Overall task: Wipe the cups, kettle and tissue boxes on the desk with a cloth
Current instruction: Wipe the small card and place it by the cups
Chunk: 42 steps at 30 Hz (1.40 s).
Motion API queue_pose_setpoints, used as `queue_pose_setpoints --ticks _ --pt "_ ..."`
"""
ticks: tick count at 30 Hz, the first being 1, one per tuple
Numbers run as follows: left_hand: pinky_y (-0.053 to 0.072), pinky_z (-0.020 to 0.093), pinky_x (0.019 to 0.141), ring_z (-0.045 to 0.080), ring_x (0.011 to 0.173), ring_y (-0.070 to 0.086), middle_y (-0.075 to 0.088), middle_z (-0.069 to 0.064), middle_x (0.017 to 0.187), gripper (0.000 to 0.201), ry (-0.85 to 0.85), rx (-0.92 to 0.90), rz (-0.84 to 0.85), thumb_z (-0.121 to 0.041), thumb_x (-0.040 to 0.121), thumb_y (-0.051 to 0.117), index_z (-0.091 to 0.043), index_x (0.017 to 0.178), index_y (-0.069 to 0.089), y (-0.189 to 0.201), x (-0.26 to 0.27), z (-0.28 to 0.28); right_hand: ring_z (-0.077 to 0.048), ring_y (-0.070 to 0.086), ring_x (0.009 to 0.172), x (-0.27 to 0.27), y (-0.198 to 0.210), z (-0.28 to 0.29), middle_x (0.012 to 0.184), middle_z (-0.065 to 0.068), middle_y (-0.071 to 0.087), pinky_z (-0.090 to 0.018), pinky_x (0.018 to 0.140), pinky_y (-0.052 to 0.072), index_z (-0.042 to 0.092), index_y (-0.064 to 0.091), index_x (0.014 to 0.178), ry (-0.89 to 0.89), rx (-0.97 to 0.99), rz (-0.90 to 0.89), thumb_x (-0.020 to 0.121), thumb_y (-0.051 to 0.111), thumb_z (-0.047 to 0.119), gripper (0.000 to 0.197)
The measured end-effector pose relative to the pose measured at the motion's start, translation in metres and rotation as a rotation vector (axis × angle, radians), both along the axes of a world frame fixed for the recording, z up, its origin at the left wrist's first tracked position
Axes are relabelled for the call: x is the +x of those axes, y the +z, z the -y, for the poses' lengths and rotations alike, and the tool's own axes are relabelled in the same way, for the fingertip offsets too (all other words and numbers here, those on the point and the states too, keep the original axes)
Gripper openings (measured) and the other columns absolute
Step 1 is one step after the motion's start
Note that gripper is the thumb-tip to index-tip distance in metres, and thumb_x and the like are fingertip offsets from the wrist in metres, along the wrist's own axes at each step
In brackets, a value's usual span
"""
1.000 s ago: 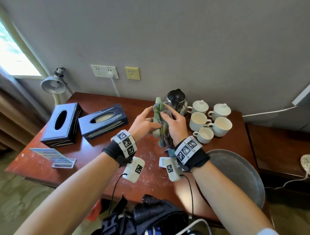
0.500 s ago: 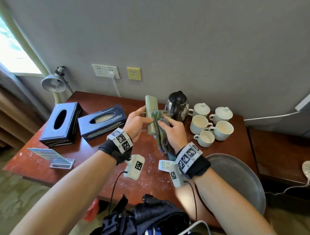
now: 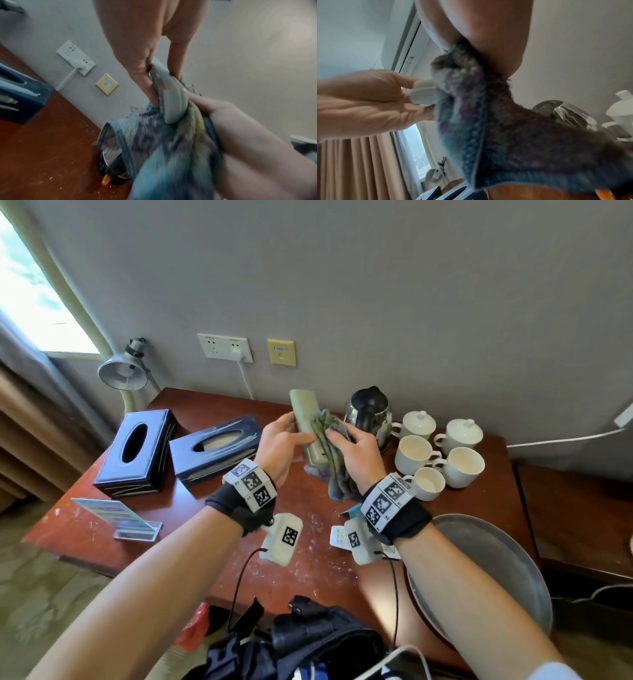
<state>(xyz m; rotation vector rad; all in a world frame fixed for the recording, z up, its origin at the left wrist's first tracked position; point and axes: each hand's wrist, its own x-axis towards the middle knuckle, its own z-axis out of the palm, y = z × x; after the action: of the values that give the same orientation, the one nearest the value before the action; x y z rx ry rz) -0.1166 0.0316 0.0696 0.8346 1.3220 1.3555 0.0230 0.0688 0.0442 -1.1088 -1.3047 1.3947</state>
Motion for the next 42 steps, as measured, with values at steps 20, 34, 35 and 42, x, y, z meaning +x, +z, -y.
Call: queue_pose_setpoints --ticks 20,34,35,42 --pt "0.058 0.04 0.074 0.024 0.096 0.071 0.07 0.01 0.114 0.058 0.002 -0.049 0.042 0.011 0.086 0.059 -0.009 0.139 0.046 -0.012 0.02 0.007 -0.021 0.072 0.096 0.028 -0.008 0.029 0.1 -0.006 0.076 -0.035 0.087 0.057 0.012 0.072 0.112 -0.101 -0.047 -0.127 0.093 0.065 0.012 0.02" --pt "0.06 0.027 0.069 0.02 0.083 0.073 0.074 0.013 0.104 0.032 -0.2 -0.123 -0.236 -0.009 0.089 0.07 0.0 0.12 0.062 -0.005 0.021 0.02 -0.027 0.069 0.106 0.03 -0.002 0.037 0.109 -0.008 0.074 -0.052 0.097 0.053 0.02 0.072 0.113 -0.107 -0.047 -0.26 0.092 0.065 0.01 0.024" --pt "0.06 0.026 0.067 0.02 0.082 0.073 0.073 0.014 0.105 0.033 -0.197 -0.127 -0.214 -0.007 0.089 0.07 0.0 0.12 0.061 -0.004 0.022 0.02 -0.027 0.069 0.106 0.032 -0.001 0.037 0.109 -0.008 0.074 -0.053 0.097 0.052 0.023 0.073 0.111 -0.088 -0.032 -0.244 0.092 0.065 0.01 0.025" --pt "0.06 0.045 0.082 0.029 0.095 0.072 0.07 0.017 0.114 0.041 -0.212 -0.159 -0.117 -0.004 0.083 0.075 -0.005 0.12 0.056 0.003 0.026 0.019 -0.023 0.07 0.103 0.035 0.015 0.032 0.105 -0.003 0.075 -0.037 0.087 0.057 0.018 0.072 0.114 -0.037 0.063 -0.182 0.093 0.063 0.008 0.025"
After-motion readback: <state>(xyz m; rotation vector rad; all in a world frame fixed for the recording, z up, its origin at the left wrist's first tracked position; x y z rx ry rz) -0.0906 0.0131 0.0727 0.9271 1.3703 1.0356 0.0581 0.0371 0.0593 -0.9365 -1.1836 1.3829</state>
